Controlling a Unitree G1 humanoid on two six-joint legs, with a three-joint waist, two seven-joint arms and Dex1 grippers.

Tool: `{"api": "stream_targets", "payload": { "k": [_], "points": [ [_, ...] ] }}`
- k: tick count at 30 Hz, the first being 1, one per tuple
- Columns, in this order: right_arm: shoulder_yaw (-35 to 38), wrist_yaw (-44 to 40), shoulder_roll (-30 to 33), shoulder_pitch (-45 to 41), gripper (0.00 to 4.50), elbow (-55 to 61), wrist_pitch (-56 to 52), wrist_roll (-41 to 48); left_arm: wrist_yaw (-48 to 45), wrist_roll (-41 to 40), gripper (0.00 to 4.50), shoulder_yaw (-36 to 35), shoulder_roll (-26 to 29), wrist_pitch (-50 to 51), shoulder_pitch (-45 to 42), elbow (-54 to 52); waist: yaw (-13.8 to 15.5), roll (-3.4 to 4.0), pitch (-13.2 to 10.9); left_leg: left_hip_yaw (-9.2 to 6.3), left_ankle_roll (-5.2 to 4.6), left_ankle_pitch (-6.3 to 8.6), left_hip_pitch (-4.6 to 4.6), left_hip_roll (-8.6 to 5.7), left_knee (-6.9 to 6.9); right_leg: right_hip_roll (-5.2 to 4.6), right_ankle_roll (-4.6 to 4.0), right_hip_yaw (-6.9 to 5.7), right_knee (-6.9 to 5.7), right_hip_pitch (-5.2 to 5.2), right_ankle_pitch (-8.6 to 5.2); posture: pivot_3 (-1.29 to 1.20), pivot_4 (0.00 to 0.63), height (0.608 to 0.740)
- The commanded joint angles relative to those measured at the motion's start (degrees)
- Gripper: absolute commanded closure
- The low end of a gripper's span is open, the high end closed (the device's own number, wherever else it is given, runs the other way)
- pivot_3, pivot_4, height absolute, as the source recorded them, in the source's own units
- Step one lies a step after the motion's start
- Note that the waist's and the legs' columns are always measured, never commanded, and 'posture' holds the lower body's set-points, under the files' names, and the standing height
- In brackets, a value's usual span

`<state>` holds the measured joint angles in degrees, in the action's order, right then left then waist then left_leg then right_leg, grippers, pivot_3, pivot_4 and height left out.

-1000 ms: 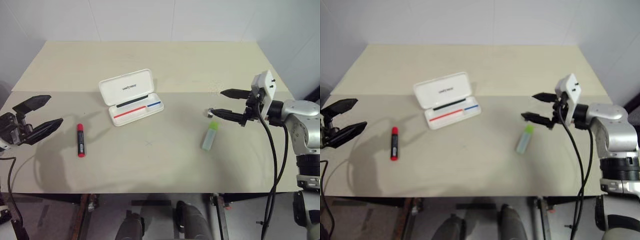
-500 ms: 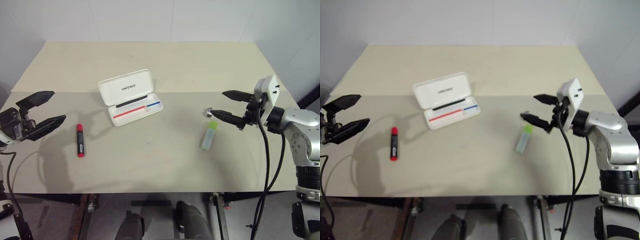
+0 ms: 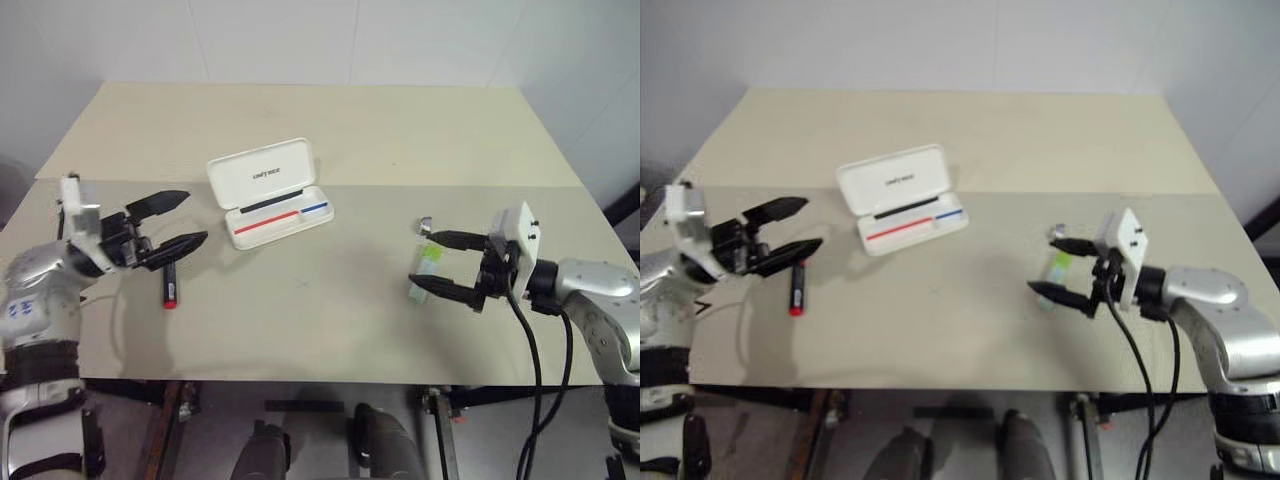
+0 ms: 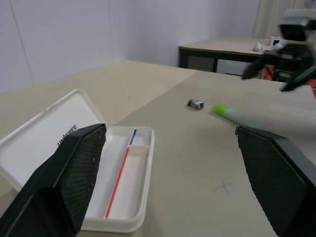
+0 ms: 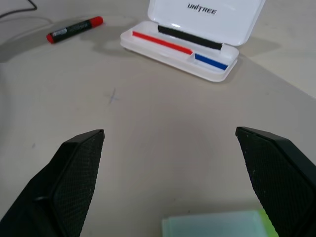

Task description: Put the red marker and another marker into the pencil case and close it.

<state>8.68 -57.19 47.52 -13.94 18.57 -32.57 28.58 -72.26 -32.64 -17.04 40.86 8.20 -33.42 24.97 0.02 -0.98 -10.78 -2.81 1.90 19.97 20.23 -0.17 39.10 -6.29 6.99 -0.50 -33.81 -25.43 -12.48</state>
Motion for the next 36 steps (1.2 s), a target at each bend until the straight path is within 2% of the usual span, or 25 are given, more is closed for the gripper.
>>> {"api": "stream_targets", "payload": {
  "k": [1, 8, 15, 21, 27, 36],
  "points": [
    [3.45, 1.72, -2.18, 3.52, 0.00, 6.49, 0.52, 3.95, 0.78, 4.39, 0.02, 3.56, -1.59, -1.43, -5.58, 6.63, 0.09, -0.09, 0.06, 0.00, -0.01, -0.01, -0.03, 0.00, 0.00, 0.01, 0.00, 0.01, 0.00, 0.03, 0.01, 0.00, 0.150, 0.740],
    [2.44, 8.31, -6.70, 5.78, 0.00, 12.08, -0.01, 4.96, -2.21, 17.24, 0.02, 13.25, -4.94, -12.71, -16.79, 25.78, -0.19, -0.16, 0.02, 0.11, -0.05, -0.04, -0.07, 0.00, 0.02, 0.05, 0.03, 0.09, 0.08, 0.08, 0.14, 0.00, 0.150, 0.740],
    [2.91, 12.25, -7.09, 8.85, 0.00, 13.47, 1.23, 3.25, -2.77, 24.28, 0.02, 16.96, -7.69, -18.18, -24.49, 39.62, 0.01, -0.18, 0.01, 0.11, -0.13, 0.01, 0.03, -0.01, 0.01, 0.05, 0.09, 0.09, 0.24, 0.07, 0.17, 0.00, 0.150, 0.740],
    [5.91, 13.13, -6.38, 12.83, 0.00, 15.59, 1.48, 4.18, -3.49, 28.65, 0.02, 18.87, -8.76, -19.44, -26.29, 43.24, 0.06, -0.21, -0.01, 0.11, -0.16, 0.02, 0.05, -0.01, 0.01, 0.05, 0.10, 0.09, 0.27, 0.06, 0.17, 0.00, 0.150, 0.740],
    [9.06, 11.52, -5.58, 16.96, 0.00, 17.67, 1.43, 6.52, 1.11, 33.57, 0.02, 20.90, -9.25, -19.13, -27.07, 45.46, 0.03, -0.23, -0.01, 0.11, -0.18, 0.01, 0.01, -0.01, 0.01, 0.05, 0.11, 0.10, 0.21, 0.08, 0.18, 0.00, 0.150, 0.740],
    [9.18, 11.81, -5.08, 15.64, 0.00, 16.24, 2.52, 5.90, 1.91, 35.04, 0.02, 20.28, -10.03, -15.17, -27.91, 46.55, -0.08, -0.24, -0.01, 0.14, -0.23, -0.05, -0.08, -0.01, 0.02, 0.06, 0.11, 0.15, 0.08, 0.11, 0.19, 0.00, 0.150, 0.740]
  ]
}}
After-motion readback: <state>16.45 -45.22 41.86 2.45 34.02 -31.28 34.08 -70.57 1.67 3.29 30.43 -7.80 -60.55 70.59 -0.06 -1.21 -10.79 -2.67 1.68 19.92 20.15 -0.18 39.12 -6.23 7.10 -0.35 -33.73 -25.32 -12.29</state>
